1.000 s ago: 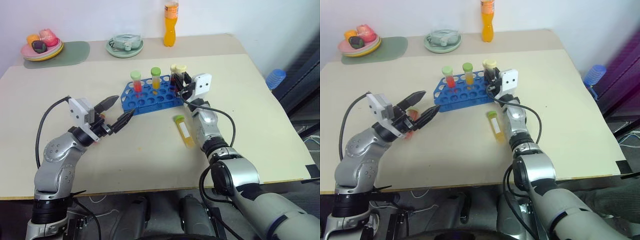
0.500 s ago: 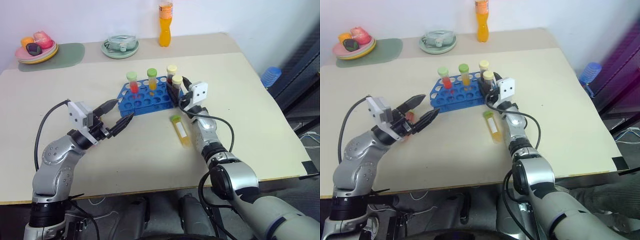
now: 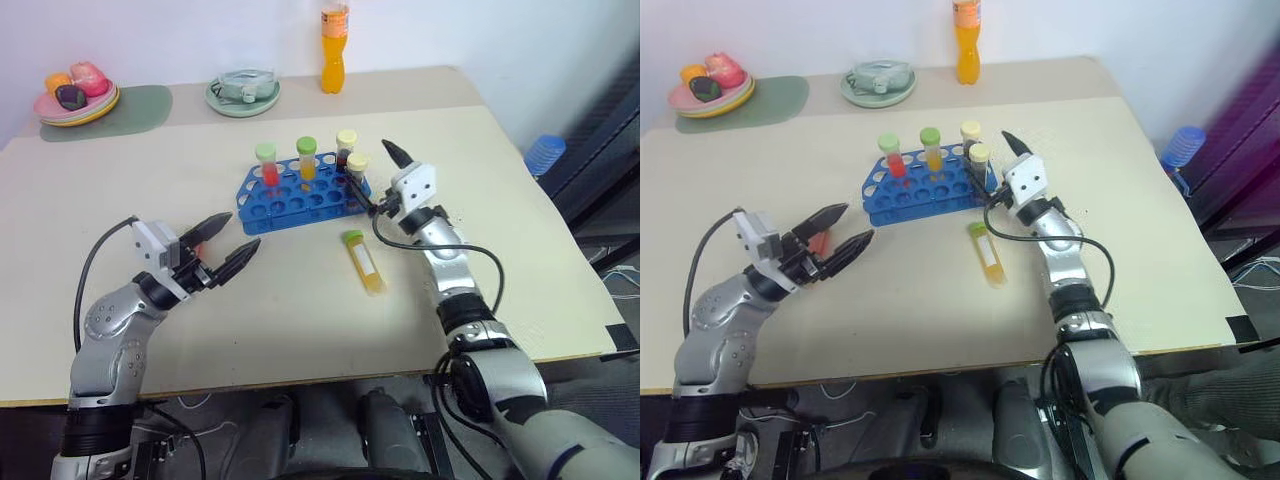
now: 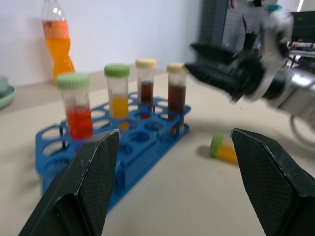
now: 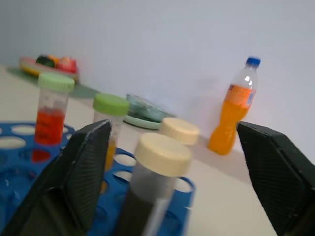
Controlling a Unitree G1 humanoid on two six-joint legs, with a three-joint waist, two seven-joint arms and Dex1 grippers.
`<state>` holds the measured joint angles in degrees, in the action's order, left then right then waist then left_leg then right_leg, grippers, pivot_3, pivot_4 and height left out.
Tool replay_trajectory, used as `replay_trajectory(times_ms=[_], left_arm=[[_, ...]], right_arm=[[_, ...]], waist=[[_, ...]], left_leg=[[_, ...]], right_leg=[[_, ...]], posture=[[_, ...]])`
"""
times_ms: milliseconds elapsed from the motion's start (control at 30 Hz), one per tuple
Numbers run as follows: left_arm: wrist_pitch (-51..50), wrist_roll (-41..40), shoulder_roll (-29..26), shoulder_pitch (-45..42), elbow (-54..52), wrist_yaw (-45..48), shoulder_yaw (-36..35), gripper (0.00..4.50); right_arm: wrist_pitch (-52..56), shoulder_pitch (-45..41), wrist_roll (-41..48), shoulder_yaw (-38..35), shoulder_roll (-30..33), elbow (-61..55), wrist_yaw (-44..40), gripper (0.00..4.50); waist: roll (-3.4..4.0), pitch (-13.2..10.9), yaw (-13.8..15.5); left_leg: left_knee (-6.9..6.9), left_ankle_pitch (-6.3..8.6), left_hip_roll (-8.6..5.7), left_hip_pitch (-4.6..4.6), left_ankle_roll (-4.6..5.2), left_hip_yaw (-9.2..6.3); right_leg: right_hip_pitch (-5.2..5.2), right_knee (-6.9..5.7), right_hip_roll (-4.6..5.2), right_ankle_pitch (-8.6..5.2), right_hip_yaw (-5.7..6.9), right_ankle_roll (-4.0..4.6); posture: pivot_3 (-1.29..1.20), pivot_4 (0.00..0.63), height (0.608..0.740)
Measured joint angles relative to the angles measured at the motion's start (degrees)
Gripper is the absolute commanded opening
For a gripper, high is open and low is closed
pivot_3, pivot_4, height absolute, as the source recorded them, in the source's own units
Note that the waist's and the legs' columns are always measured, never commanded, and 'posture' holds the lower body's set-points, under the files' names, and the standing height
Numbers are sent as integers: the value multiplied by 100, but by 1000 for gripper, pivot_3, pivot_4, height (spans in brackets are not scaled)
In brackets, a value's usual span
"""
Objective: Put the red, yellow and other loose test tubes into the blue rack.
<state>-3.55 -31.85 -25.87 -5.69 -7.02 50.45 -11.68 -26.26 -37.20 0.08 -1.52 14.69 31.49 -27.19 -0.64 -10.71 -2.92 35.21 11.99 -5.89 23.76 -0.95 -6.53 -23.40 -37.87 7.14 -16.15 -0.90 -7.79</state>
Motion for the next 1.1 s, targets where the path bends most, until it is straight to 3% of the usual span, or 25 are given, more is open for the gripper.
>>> replay_trajectory(times_ms=[133,267,400,533,833,1100], left_arm=[[262,5,9,-23,369,243,-28,3728],[349,9,5,-70,518,427,-22,3728],[405,-1,-38,-193,644,572,-42,3728],[409,-3,-74,-242,755,705,-49,3728],[440,16,-85,-189,765,818,-33,3728],[443,102,-157,-125,698,997,29,3728]], right_arm=[[2784,860,665,74,645,-2420,-516,4144],[5177,1044,1252,84,1182,-4056,-646,4144],[8193,806,1957,242,1719,-4984,-631,4144],[10751,77,2391,149,1415,-5159,-305,4144],[11780,-196,2160,-157,345,-4842,651,4144],[11569,-242,1962,-9,204,-4248,990,4144]], waist=[[0,0,58],[0,0,52],[-1,0,77],[-1,0,65],[-3,1,173],[-3,1,176]], left_leg=[[1,2,2,0,3,3],[1,4,4,1,6,3],[2,6,5,4,10,3],[-1,6,9,8,10,3],[-2,8,5,19,13,6],[-3,8,5,19,13,9]], right_leg=[[0,1,1,0,-4,1],[1,4,2,-1,-4,2],[4,15,4,-1,-1,3],[1,20,2,4,1,9],[-4,34,4,6,3,8],[-4,35,3,7,3,8]], posture=[[0,150,740],[0,150,740],[0,150,740],[0,150,740],[0,150,740],[0,150,740]])
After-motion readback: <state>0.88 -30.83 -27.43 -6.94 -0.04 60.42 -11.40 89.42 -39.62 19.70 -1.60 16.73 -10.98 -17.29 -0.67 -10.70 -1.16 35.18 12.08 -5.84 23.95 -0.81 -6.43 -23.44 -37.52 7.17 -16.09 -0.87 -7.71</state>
